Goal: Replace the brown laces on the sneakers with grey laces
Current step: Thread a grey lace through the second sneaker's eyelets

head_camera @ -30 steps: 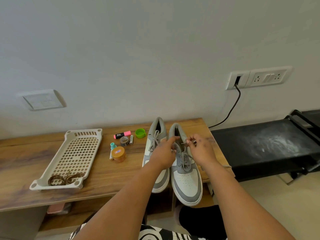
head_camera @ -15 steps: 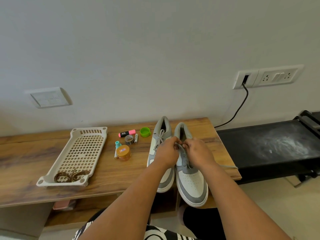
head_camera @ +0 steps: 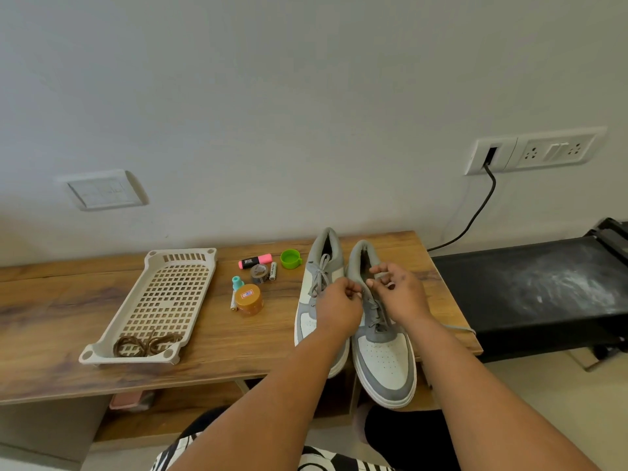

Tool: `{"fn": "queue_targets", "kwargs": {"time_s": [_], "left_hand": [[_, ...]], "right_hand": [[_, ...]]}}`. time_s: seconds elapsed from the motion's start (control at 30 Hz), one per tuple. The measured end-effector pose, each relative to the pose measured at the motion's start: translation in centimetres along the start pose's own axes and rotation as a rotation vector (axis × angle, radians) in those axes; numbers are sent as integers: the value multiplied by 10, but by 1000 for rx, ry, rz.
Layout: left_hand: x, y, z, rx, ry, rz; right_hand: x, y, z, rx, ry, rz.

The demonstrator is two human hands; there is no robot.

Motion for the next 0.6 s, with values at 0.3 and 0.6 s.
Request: {"fn": "queue_targets", "kwargs": {"time_s": [0.3, 0.6], "left_hand": [[-2, 1, -7, -104, -205, -14], [-49, 8, 16, -23, -314, 46]], "right_hand": [[4, 0, 7, 123, 103, -85], [0, -1, -3, 82, -33, -247]]}}
Point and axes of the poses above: each hand's wrist, its own y-axis towards the middle knuckle, its own x-axis out of the palm, z = x × y, the point moved 7 cm from there along y, towards the middle knuckle, and after that the axes turned 12 degrees about y, right-handed, at the moved point
